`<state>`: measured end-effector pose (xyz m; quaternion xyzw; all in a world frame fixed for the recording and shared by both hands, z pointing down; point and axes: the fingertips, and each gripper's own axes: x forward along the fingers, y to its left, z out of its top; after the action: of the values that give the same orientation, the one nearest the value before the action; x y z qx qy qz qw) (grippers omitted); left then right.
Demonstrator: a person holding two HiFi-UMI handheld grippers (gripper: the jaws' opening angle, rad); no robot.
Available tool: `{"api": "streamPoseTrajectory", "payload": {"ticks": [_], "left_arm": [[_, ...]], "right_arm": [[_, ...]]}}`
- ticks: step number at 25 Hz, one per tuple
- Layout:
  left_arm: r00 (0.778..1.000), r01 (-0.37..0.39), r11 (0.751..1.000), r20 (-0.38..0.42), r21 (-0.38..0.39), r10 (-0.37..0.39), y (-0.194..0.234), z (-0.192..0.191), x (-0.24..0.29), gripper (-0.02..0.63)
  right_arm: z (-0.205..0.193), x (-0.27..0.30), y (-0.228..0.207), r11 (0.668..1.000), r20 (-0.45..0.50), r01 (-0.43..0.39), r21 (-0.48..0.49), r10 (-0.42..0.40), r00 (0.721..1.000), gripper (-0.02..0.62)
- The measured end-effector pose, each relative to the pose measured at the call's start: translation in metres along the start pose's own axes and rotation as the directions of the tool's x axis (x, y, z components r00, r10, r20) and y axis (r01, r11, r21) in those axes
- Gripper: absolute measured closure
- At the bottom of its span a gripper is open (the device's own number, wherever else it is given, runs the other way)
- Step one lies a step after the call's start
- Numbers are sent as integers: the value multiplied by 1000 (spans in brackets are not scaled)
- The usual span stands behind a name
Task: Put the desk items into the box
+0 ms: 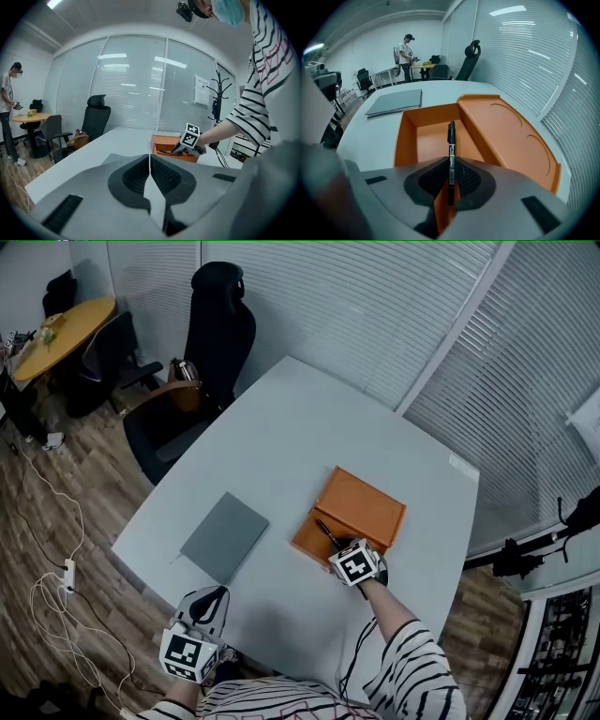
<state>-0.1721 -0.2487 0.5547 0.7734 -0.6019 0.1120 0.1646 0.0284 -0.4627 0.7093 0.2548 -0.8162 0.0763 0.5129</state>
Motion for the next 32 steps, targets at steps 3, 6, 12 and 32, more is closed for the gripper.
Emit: {"api": "streamPoseTrajectory", "payload": {"ticks": [3,6,12,32], "left_arm": [[1000,1,1000,1,1,-1,0,0,1,577],[1000,-2,1000,6,-3,2,0,2,1,577],[1000,-8,1000,21,-12,8,2,7,2,577],[999,33,999,42,25,-34,-5,21,0,577]], "right_arm": [[-4,5,0,1000,-31,1,9,-1,1000,538],[-5,7,-3,1000,-43,16,14,-15,999,538],[-9,11,-6,999,-48,15,41,-13,999,538],[-4,-21,-9,980,55,57,193,-69,996,505]]}}
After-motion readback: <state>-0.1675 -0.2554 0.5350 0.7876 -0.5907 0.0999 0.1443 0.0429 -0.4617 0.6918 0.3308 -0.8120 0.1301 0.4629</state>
